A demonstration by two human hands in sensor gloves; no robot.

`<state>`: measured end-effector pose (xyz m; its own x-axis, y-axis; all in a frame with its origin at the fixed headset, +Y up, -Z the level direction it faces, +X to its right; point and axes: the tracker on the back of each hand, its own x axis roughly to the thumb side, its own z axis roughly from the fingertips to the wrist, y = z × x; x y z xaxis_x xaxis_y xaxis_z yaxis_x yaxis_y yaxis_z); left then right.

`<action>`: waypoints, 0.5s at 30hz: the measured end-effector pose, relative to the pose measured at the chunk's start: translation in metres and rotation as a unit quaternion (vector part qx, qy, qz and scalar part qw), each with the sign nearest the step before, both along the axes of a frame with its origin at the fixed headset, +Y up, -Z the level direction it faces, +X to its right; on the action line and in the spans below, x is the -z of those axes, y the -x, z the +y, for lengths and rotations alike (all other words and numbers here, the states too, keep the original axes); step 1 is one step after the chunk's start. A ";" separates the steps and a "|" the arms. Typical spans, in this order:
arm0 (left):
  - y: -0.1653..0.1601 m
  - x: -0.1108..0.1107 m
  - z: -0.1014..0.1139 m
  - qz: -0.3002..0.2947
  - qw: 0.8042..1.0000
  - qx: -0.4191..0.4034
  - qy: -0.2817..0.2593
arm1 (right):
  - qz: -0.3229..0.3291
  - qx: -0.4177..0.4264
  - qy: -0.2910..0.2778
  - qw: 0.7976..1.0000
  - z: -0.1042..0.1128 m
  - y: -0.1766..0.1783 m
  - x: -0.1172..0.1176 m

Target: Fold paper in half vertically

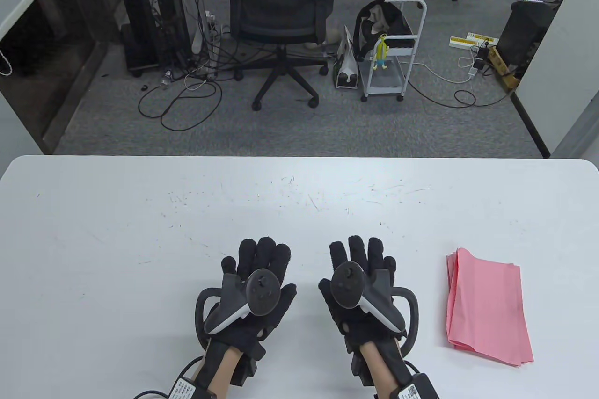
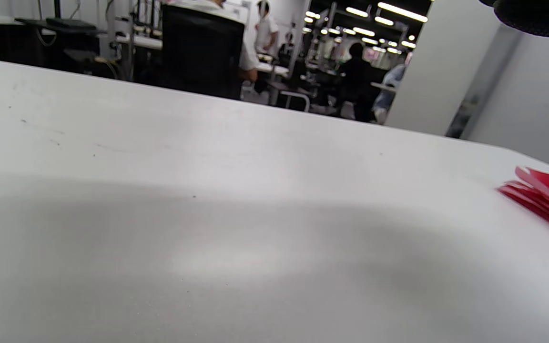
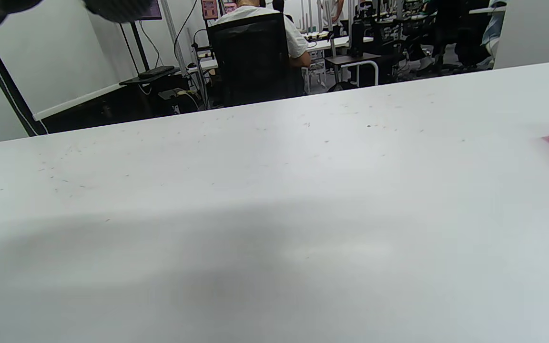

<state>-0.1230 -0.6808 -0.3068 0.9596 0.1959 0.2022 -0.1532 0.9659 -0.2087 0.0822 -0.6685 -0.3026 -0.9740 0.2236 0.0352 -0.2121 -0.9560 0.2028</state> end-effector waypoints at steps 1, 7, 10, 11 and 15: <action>0.000 0.000 0.000 0.000 1.000 0.000 0.000 | 0.003 0.008 -0.002 1.000 -0.002 0.002 0.001; -0.001 -0.001 0.000 -0.001 1.000 0.004 -0.002 | 0.004 0.006 0.011 1.000 -0.002 0.001 0.004; -0.002 -0.001 0.000 0.001 1.000 0.007 -0.003 | 0.002 0.006 0.011 1.000 -0.003 -0.001 0.005; -0.002 -0.001 0.000 0.001 1.000 0.007 -0.004 | 0.002 0.006 0.013 1.000 -0.004 -0.001 0.006; -0.002 -0.001 0.000 0.002 1.000 0.012 -0.005 | 0.000 0.002 0.018 1.000 -0.007 -0.003 0.007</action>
<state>-0.1207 -0.6812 -0.3059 0.9646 0.1710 0.2008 -0.1311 0.9714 -0.1979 0.0849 -0.6752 -0.3099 -0.9731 0.2288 0.0273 -0.2160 -0.9471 0.2374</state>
